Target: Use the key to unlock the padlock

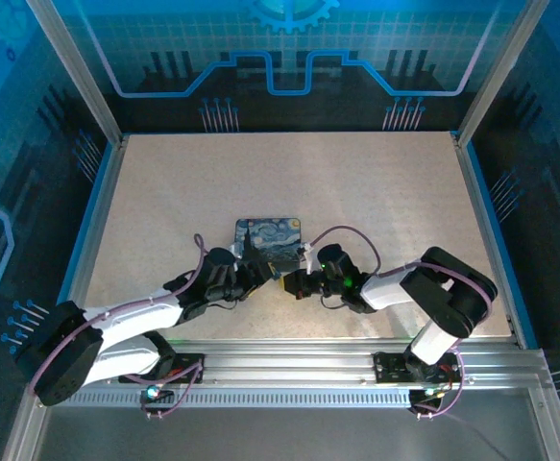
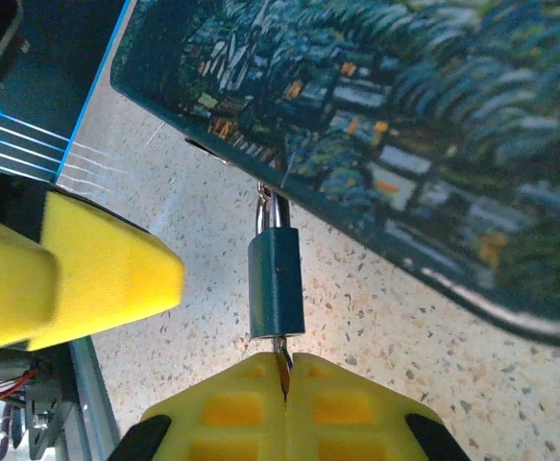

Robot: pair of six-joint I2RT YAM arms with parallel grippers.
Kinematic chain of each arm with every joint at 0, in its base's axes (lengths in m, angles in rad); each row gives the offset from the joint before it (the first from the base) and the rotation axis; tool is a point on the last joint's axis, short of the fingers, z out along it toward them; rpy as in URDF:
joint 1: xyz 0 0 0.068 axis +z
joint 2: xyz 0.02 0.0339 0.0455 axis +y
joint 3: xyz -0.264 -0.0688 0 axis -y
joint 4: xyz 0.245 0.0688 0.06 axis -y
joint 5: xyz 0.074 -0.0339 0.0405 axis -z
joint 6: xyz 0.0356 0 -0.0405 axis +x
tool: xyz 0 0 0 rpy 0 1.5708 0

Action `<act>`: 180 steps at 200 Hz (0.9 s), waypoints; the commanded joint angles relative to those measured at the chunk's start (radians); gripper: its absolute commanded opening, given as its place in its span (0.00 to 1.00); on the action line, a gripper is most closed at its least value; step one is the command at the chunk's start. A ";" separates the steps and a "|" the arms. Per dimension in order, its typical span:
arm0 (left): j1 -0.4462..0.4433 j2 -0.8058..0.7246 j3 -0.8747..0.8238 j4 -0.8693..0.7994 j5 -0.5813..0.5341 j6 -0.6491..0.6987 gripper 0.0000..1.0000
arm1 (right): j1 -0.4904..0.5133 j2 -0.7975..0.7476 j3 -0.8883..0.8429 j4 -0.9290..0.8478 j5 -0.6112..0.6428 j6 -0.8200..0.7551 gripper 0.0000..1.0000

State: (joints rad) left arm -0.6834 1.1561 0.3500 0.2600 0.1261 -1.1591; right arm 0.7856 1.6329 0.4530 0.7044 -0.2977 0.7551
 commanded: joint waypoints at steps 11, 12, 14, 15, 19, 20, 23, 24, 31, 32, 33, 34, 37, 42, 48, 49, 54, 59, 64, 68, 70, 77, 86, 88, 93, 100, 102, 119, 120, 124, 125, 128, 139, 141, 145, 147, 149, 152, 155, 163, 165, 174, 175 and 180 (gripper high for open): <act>0.008 0.052 -0.017 0.083 0.019 -0.037 0.59 | 0.015 -0.040 0.026 -0.025 -0.034 0.087 0.05; 0.007 0.053 -0.018 0.086 0.019 -0.038 0.59 | 0.015 -0.040 0.026 -0.025 -0.036 0.089 0.05; 0.007 0.057 -0.018 0.091 0.020 -0.039 0.59 | 0.016 -0.039 0.026 -0.026 -0.037 0.093 0.05; 0.007 0.059 -0.018 0.093 0.020 -0.040 0.58 | 0.016 -0.039 0.027 -0.026 -0.038 0.095 0.05; 0.008 0.066 -0.019 0.106 0.020 -0.041 0.58 | 0.017 -0.040 0.027 -0.026 -0.040 0.101 0.05; 0.008 0.067 -0.020 0.109 0.020 -0.042 0.58 | 0.017 -0.039 0.027 -0.027 -0.041 0.103 0.05; 0.008 0.073 -0.021 0.118 0.021 -0.044 0.58 | 0.017 -0.038 0.028 -0.027 -0.042 0.108 0.05; 0.008 0.074 -0.021 0.122 0.021 -0.045 0.58 | 0.018 -0.038 0.029 -0.028 -0.043 0.110 0.05; 0.008 0.086 -0.023 0.147 0.025 -0.049 0.57 | 0.020 -0.037 0.031 -0.031 -0.043 0.120 0.06; 0.008 0.088 -0.023 0.150 0.025 -0.050 0.57 | 0.021 -0.036 0.030 -0.032 -0.043 0.120 0.06; 0.007 0.090 -0.025 0.153 0.025 -0.052 0.57 | 0.022 -0.036 0.031 -0.032 -0.043 0.122 0.05; 0.007 0.091 -0.025 0.157 0.026 -0.052 0.57 | 0.022 -0.036 0.031 -0.033 -0.043 0.124 0.05; 0.007 0.096 -0.026 0.167 0.028 -0.055 0.57 | 0.024 -0.035 0.033 -0.036 -0.043 0.129 0.05; 0.008 0.105 -0.027 0.186 0.030 -0.058 0.56 | 0.025 -0.033 0.033 -0.038 -0.041 0.138 0.06; 0.008 0.113 -0.026 0.201 0.032 -0.062 0.55 | 0.027 -0.030 0.033 -0.038 -0.043 0.149 0.06; 0.007 0.114 -0.026 0.203 0.033 -0.062 0.56 | 0.027 -0.029 0.033 -0.039 -0.042 0.152 0.06; 0.008 0.121 -0.025 0.211 0.033 -0.065 0.55 | 0.028 -0.027 0.033 -0.034 -0.043 0.161 0.06; 0.007 0.126 -0.025 0.218 0.033 -0.069 0.55 | 0.028 -0.024 0.032 -0.027 -0.041 0.173 0.05; 0.007 0.132 -0.026 0.226 0.033 -0.072 0.55 | 0.029 -0.021 0.029 -0.018 -0.041 0.187 0.06; 0.006 0.136 -0.026 0.231 0.033 -0.074 0.55 | 0.030 -0.019 0.027 -0.011 -0.041 0.196 0.06; 0.006 0.139 -0.026 0.233 0.033 -0.075 0.55 | 0.030 -0.017 0.027 -0.008 -0.041 0.200 0.06; 0.008 0.146 -0.025 0.238 0.032 -0.079 0.54 | 0.032 -0.014 0.026 0.003 -0.043 0.213 0.06; 0.007 0.154 -0.027 0.244 0.028 -0.084 0.53 | 0.033 -0.010 0.027 0.015 -0.046 0.229 0.06; 0.006 0.156 -0.027 0.245 0.028 -0.087 0.53 | 0.034 -0.010 0.027 0.016 -0.046 0.231 0.06; 0.006 0.161 -0.029 0.247 0.025 -0.091 0.53 | 0.035 -0.009 0.027 0.020 -0.046 0.238 0.06; 0.006 0.166 -0.030 0.251 0.020 -0.095 0.52 | 0.037 -0.008 0.029 0.023 -0.046 0.246 0.06; 0.006 0.168 -0.030 0.252 0.019 -0.097 0.52 | 0.038 -0.008 0.029 0.024 -0.045 0.247 0.06; 0.006 0.181 -0.032 0.250 0.011 -0.106 0.51 | 0.041 -0.010 0.029 0.025 -0.036 0.265 0.05; 0.007 0.182 -0.032 0.250 0.011 -0.107 0.51 | 0.041 -0.011 0.028 0.025 -0.036 0.266 0.05; 0.006 0.184 -0.031 0.246 0.008 -0.109 0.51 | 0.040 -0.011 0.026 0.028 -0.033 0.271 0.06; 0.006 0.185 -0.030 0.244 0.006 -0.110 0.51 | 0.040 -0.010 0.025 0.028 -0.032 0.272 0.06; 0.006 0.187 -0.031 0.241 0.004 -0.111 0.51 | 0.042 -0.010 0.026 0.030 -0.031 0.275 0.06; 0.005 0.196 -0.032 0.234 -0.003 -0.121 0.52 | 0.041 -0.010 0.023 0.035 -0.030 0.285 0.06; 0.007 0.197 -0.031 0.234 -0.004 -0.122 0.52 | 0.041 -0.011 0.023 0.036 -0.030 0.288 0.06; 0.005 0.200 -0.032 0.235 -0.005 -0.124 0.52 | 0.042 -0.010 0.023 0.038 -0.030 0.292 0.06; 0.007 0.202 -0.032 0.236 -0.005 -0.127 0.52 | 0.042 -0.010 0.023 0.039 -0.030 0.293 0.06; 0.007 0.205 -0.033 0.238 -0.006 -0.128 0.52 | 0.042 -0.010 0.023 0.039 -0.030 0.294 0.06; 0.006 0.208 -0.033 0.240 -0.006 -0.131 0.52 | 0.042 -0.010 0.023 0.040 -0.030 0.296 0.06; 0.005 0.211 -0.034 0.246 -0.005 -0.133 0.52 | 0.042 -0.010 0.024 0.040 -0.030 0.298 0.06; 0.006 0.220 -0.037 0.264 -0.004 -0.140 0.51 | 0.044 -0.011 0.025 0.040 -0.031 0.302 0.06; 0.005 0.223 -0.036 0.269 -0.003 -0.142 0.51 | 0.044 -0.009 0.025 0.040 -0.031 0.302 0.06; 0.005 0.232 -0.038 0.286 -0.002 -0.146 0.48 | 0.046 -0.008 0.027 0.040 -0.030 0.308 0.06; 0.006 0.233 -0.038 0.288 -0.002 -0.148 0.48 | 0.047 -0.007 0.027 0.040 -0.030 0.309 0.06; 0.005 0.237 -0.038 0.296 -0.002 -0.149 0.47 | 0.047 -0.006 0.027 0.041 -0.029 0.313 0.06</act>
State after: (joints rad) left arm -0.6834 1.3636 0.3355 0.5152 0.1287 -1.2713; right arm 0.8135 1.6196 0.4603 0.6933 -0.3214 1.0351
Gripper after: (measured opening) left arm 0.493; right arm 0.062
